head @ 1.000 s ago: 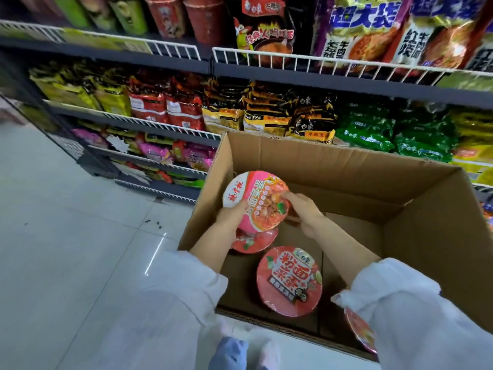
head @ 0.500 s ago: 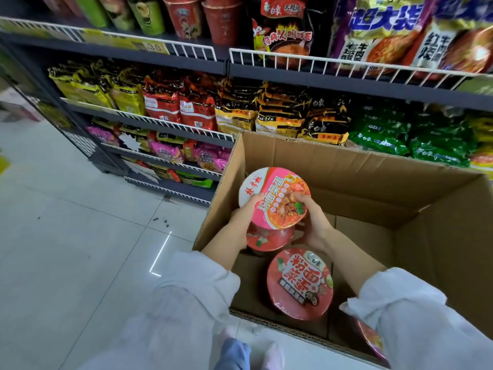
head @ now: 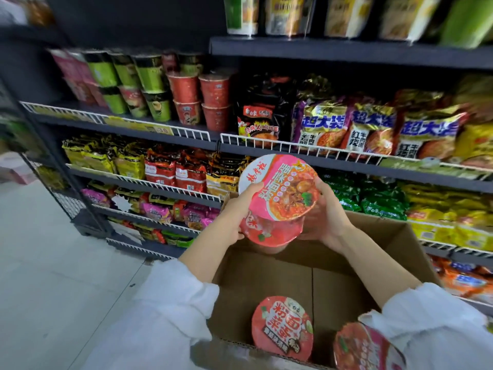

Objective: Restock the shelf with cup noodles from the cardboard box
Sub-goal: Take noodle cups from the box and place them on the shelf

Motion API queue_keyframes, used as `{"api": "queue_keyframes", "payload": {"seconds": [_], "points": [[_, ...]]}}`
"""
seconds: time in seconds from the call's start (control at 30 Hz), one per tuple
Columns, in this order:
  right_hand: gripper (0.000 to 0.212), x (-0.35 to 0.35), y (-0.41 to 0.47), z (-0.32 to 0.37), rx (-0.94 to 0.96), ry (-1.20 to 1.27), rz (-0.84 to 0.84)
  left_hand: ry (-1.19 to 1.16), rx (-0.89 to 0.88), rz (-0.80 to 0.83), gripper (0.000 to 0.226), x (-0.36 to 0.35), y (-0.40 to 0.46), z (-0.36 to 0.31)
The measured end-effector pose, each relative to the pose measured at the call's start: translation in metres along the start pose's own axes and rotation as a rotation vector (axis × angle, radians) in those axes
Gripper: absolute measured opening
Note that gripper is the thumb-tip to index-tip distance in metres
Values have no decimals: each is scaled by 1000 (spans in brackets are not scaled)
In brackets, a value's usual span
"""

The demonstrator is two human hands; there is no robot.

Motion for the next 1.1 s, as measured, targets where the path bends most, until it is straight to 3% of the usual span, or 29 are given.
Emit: {"api": "queue_keyframes", "payload": {"seconds": [0.1,0.23,0.43,0.63,0.87,1.0,1.1], "points": [[55,-15,-9,38,72,14,11,-17,-117,46,50,14,-11,-41],[64,-55,-8,70,136,-32,-9,-66,-206,40,34,54,-22,-82],[71,-160,13,83,124,-23,74,-150,-286,-61,33,152,-14,-110],[78,-300,59,77,125,-4,118,-144,-369,-114,37,296,18,-130],[76,-462,123,81,119,-11,100,-120,-404,-125,72,455,62,-163],[89,-545,170,85,95,17,116,-152,-424,-143,56,533,98,-189],[84,-605,210,97,102,19,159,-201,-436,-160,49,586,136,-217]]}}
Point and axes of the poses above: each hand's wrist, its own y-axis towards the middle knuckle, its own x-axis out of the back of the hand, z = x × y, the point moved 9 cm from there along y, towards the middle knuckle, and after that the axes turned 2 degrees about -z, right-handed, at the moved point
